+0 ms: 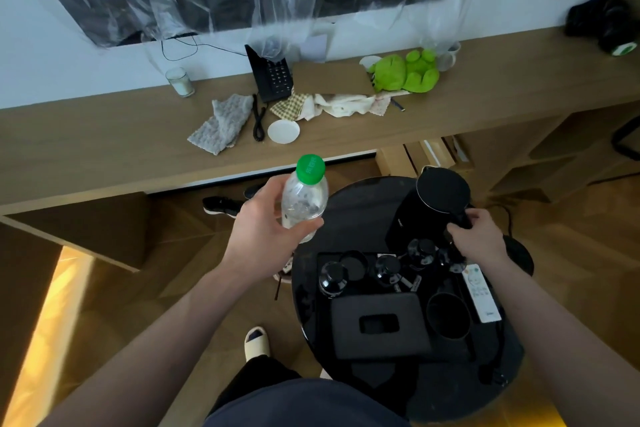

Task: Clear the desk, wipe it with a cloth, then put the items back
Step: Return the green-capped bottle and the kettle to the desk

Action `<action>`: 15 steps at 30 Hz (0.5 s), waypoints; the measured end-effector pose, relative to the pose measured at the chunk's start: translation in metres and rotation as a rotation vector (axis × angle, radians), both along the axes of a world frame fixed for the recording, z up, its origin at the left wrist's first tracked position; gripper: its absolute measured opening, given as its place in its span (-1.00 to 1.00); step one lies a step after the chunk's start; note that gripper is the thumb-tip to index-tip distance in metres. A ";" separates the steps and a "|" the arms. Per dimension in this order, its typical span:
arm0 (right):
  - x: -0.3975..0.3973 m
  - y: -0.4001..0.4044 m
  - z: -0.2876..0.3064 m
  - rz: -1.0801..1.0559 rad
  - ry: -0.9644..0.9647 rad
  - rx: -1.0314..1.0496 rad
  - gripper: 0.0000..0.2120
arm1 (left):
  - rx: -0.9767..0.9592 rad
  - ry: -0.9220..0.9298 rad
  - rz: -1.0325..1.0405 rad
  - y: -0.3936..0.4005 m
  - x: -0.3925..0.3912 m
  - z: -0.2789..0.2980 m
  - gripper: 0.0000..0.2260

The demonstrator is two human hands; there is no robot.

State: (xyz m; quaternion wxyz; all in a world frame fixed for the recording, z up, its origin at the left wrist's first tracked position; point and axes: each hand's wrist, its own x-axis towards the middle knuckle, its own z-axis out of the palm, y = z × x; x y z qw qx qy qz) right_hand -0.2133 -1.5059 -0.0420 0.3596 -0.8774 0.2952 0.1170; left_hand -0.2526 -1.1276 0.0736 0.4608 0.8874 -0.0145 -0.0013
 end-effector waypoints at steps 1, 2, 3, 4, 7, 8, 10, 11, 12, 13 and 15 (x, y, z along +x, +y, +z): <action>0.004 -0.001 0.000 -0.009 0.029 -0.010 -0.56 | 0.005 0.003 0.012 0.002 -0.001 0.001 -0.44; 0.008 -0.003 0.000 -0.007 0.069 -0.029 -0.64 | 0.010 0.009 0.022 0.005 -0.001 0.002 -0.43; 0.012 -0.005 0.000 0.003 0.108 -0.050 -0.70 | 0.016 0.013 0.030 0.007 -0.002 0.002 -0.43; 0.015 -0.008 -0.002 0.016 0.132 -0.070 -0.72 | 0.023 0.016 0.037 0.010 -0.002 0.003 -0.43; 0.021 -0.010 -0.005 0.082 0.177 -0.108 -0.69 | 0.044 0.009 0.062 0.017 -0.003 0.004 -0.41; 0.023 -0.010 -0.006 0.102 0.183 -0.114 -0.70 | 0.045 0.005 0.071 0.019 -0.004 0.005 -0.40; 0.028 -0.010 -0.007 0.106 0.173 -0.090 -0.72 | 0.049 -0.001 0.088 0.024 -0.004 0.007 -0.40; 0.030 -0.011 -0.007 0.104 0.165 -0.082 -0.73 | 0.047 -0.003 0.096 0.026 -0.004 0.007 -0.40; 0.034 -0.010 -0.005 0.114 0.156 -0.092 -0.74 | 0.044 -0.004 0.104 0.029 -0.005 0.007 -0.41; 0.038 -0.009 -0.002 0.137 0.143 -0.116 -0.73 | 0.040 -0.005 0.111 0.032 -0.004 0.007 -0.43; 0.044 -0.005 0.007 0.177 0.113 -0.178 -0.68 | 0.037 0.002 0.121 0.038 -0.005 0.007 -0.46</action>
